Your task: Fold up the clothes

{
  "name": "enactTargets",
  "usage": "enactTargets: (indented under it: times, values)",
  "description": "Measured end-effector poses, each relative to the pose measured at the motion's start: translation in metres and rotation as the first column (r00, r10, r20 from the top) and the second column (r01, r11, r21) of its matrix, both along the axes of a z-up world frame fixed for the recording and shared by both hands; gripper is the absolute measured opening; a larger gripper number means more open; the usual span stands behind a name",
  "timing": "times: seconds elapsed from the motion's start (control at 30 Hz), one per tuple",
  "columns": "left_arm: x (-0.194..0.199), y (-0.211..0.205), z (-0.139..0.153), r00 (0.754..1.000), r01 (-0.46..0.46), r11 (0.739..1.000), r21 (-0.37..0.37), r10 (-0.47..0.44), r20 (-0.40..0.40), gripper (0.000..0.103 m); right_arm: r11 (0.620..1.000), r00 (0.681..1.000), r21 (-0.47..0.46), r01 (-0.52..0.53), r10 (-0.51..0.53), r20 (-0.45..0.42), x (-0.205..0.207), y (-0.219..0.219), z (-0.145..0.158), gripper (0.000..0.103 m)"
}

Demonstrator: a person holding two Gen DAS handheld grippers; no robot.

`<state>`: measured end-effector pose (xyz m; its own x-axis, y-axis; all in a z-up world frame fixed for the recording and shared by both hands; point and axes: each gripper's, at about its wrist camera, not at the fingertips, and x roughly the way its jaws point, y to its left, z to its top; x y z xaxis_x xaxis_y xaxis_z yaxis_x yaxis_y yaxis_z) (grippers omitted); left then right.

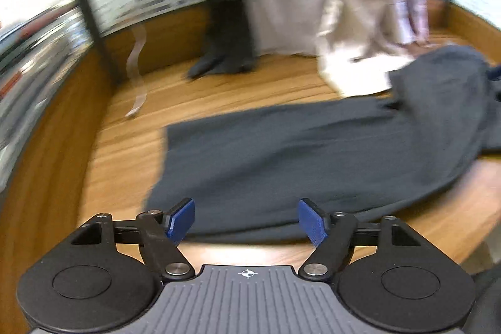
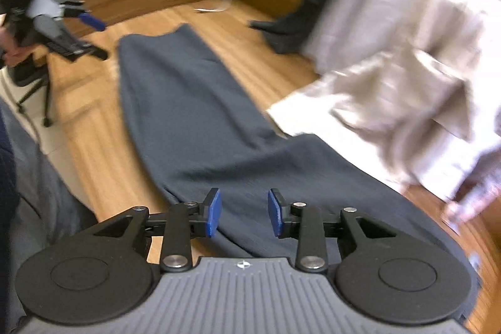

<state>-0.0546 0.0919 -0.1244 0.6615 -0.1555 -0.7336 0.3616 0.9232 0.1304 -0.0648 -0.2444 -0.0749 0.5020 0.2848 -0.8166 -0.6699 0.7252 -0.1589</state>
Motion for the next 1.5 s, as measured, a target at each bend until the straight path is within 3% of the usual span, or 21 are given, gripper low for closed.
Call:
enactTargets:
  times: [0.2,0.47,0.6,0.7,0.8,1.03,1.3,1.5]
  values:
    - [0.005,-0.088,0.006,0.990,0.138,0.986,-0.089,-0.138,0.006,0.076,0.990,0.991,-0.027,0.135,-0.135,0.018,-0.007,-0.072,0.005,0.041]
    - [0.016,-0.216,0.014,0.955,0.274,0.923,-0.270,-0.294,-0.034,0.075,0.940,0.944,-0.080,0.331,-0.330,0.022,-0.020,-0.184,-0.006,0.043]
    - [0.021,-0.272,0.013,0.937,0.310,0.889,-0.337,-0.346,-0.053,0.075,0.905,0.909,-0.084,0.417,-0.417,0.019,-0.029,-0.240,-0.012,0.044]
    - [0.027,-0.311,0.012,0.922,0.323,0.871,-0.370,-0.377,-0.084,0.064,0.883,0.886,-0.086,0.462,-0.462,0.018,-0.036,-0.275,-0.014,0.044]
    - [0.038,-0.341,0.007,0.908,0.308,0.848,-0.431,-0.398,-0.134,0.063,0.867,0.872,-0.097,0.489,-0.490,0.018,-0.043,-0.303,-0.015,0.044]
    - [0.061,-0.391,-0.021,0.901,0.230,0.856,-0.463,-0.367,-0.231,0.053,0.842,0.846,-0.087,0.532,-0.533,0.017,-0.056,-0.345,-0.019,0.048]
    - [0.085,-0.427,-0.048,0.899,0.196,0.903,-0.383,-0.322,-0.297,0.050,0.810,0.810,-0.055,0.584,-0.586,-0.025,-0.062,-0.373,-0.031,0.049]
    - [0.096,-0.443,-0.058,0.901,0.169,0.901,-0.399,-0.306,-0.308,0.052,0.755,0.751,0.007,0.655,-0.651,-0.109,-0.040,-0.406,-0.045,0.049]
